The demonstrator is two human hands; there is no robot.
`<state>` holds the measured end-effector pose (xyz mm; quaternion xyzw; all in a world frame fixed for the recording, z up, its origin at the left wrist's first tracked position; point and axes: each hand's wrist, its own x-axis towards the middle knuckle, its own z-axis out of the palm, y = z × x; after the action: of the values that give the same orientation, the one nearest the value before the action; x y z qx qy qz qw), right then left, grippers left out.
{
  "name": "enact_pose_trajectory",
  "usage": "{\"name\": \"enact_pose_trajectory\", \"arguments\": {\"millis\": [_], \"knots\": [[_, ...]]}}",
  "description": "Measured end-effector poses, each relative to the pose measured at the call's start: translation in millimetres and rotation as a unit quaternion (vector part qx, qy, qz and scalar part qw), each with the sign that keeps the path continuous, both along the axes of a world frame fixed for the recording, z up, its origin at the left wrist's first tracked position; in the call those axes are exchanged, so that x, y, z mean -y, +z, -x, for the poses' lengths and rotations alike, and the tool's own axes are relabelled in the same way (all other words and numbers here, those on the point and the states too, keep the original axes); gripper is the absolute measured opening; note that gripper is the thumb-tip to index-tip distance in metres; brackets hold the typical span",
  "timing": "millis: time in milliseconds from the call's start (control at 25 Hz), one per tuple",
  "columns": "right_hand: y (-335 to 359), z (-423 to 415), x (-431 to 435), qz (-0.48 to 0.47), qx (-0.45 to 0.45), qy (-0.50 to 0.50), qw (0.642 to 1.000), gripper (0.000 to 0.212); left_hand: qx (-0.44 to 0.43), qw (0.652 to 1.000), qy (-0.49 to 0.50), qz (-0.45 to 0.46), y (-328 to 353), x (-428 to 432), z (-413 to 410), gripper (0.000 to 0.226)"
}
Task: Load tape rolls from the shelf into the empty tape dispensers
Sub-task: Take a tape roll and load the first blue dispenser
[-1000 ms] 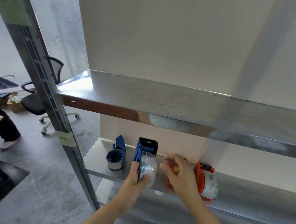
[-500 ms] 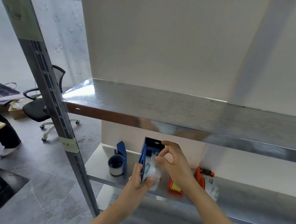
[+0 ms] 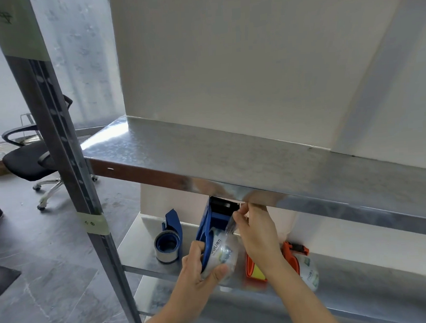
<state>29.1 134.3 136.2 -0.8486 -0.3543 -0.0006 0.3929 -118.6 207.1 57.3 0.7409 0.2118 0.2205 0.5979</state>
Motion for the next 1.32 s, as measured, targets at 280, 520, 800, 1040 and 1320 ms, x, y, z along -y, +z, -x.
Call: {"name": "enact_pose_trajectory", "arguments": {"millis": [280,520,800,1040,1320], "knots": [[7,-9,-8,0.086,0.019,0.001,0.996,0.025,0.013,1.0,-0.012,-0.015,8,-8,7,0.055],[3,-8,-3,0.113,0.084,0.031,0.99,0.019,0.008,1.0,-0.019,-0.013,4,-4,22,0.06],[-4,-1,-2,0.12,0.066,0.04,0.99,0.007,-0.042,0.998,-0.03,0.031,9,-2,33,0.063],[-1,15,5,-0.147,-0.224,-0.018,0.963,0.011,0.001,0.997,-0.056,0.06,9,-17,42,0.047],[1,24,6,-0.148,-0.382,0.002,0.912,0.023,-0.019,0.997,-0.077,-0.022,7,-26,45,0.034]]}}
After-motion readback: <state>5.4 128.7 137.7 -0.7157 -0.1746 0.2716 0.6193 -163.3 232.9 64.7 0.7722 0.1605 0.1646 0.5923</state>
